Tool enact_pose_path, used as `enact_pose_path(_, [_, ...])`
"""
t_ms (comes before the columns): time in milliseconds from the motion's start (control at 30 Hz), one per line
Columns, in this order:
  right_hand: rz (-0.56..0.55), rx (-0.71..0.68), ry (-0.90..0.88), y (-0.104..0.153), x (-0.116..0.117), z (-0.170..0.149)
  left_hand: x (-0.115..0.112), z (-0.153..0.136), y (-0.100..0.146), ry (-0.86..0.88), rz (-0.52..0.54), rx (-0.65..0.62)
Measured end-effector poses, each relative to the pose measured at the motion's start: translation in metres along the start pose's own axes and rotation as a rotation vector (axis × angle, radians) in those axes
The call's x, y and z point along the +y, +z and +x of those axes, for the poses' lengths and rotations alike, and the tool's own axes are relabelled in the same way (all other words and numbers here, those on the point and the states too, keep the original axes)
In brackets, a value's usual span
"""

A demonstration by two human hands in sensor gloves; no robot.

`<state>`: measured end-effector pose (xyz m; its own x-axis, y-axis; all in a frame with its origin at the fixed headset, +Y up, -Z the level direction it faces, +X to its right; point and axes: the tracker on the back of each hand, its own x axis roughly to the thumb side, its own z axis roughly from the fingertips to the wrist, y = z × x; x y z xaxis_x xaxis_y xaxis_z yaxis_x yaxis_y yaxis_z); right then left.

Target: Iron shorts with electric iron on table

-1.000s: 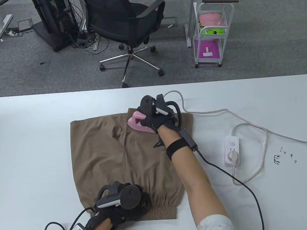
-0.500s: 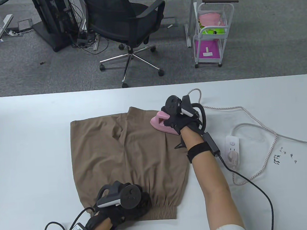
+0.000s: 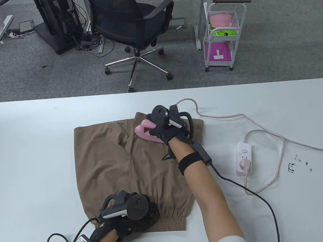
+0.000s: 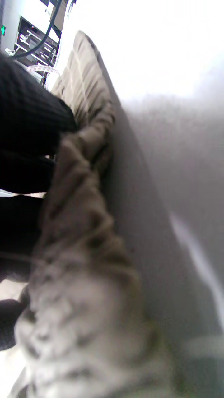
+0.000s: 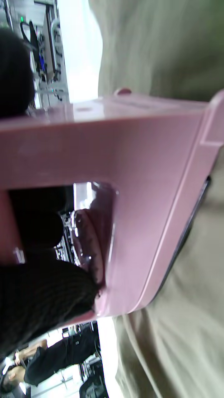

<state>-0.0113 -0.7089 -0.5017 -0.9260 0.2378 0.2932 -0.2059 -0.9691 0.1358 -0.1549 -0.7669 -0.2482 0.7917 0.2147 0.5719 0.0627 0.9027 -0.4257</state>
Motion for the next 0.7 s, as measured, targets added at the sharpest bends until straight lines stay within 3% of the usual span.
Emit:
enact_pose_path(333, [0.023,-0.086,-0.006,-0.006,0.015,0.047,0.0,0.0,0.0,-0.001,0.0,0.001])
enact_pose_path(700, [0.048,-0.007,0.038,0.012,0.005,-0.001,0.0,0.0,0.0,0.001,-0.001,-0.002])
